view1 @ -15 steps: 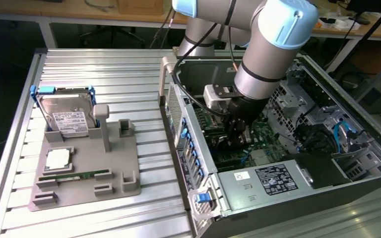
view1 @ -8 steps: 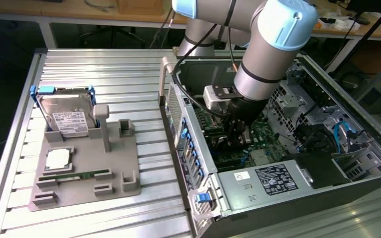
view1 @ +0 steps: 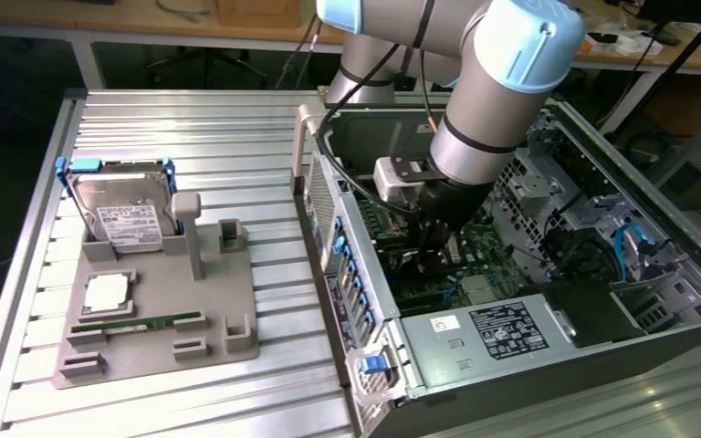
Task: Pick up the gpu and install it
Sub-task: 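Insert the gpu into the slot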
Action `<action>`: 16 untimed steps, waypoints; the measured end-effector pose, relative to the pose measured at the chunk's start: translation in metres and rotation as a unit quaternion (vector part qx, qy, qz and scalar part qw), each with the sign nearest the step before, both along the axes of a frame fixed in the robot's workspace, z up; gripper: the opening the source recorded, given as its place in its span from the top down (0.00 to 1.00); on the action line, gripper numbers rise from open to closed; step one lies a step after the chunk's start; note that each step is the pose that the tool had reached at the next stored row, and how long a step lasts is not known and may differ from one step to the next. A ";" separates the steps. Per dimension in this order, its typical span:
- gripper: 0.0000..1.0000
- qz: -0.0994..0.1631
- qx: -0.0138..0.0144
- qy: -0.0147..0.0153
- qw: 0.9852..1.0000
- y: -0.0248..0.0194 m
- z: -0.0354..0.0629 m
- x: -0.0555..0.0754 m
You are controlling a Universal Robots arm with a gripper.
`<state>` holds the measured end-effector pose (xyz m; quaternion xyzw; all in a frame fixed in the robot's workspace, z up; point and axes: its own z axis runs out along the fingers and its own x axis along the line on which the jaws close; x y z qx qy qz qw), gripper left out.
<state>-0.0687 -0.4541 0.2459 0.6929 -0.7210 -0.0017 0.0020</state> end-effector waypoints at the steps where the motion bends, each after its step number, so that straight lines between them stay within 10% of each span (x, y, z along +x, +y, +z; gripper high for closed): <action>1: 0.60 0.000 0.000 0.000 1.000 -0.0001 0.0029 0.000; 3: 0.47 0.000 0.000 0.000 1.000 0.0000 0.0118 0.000; 10: 0.49 0.000 -0.001 0.000 1.000 0.0000 0.0404 0.000; 12: 0.74 0.000 -0.001 0.000 1.000 -0.0001 0.0404 0.000; 16: 0.86 0.000 -0.001 0.000 1.000 -0.0001 0.0404 0.000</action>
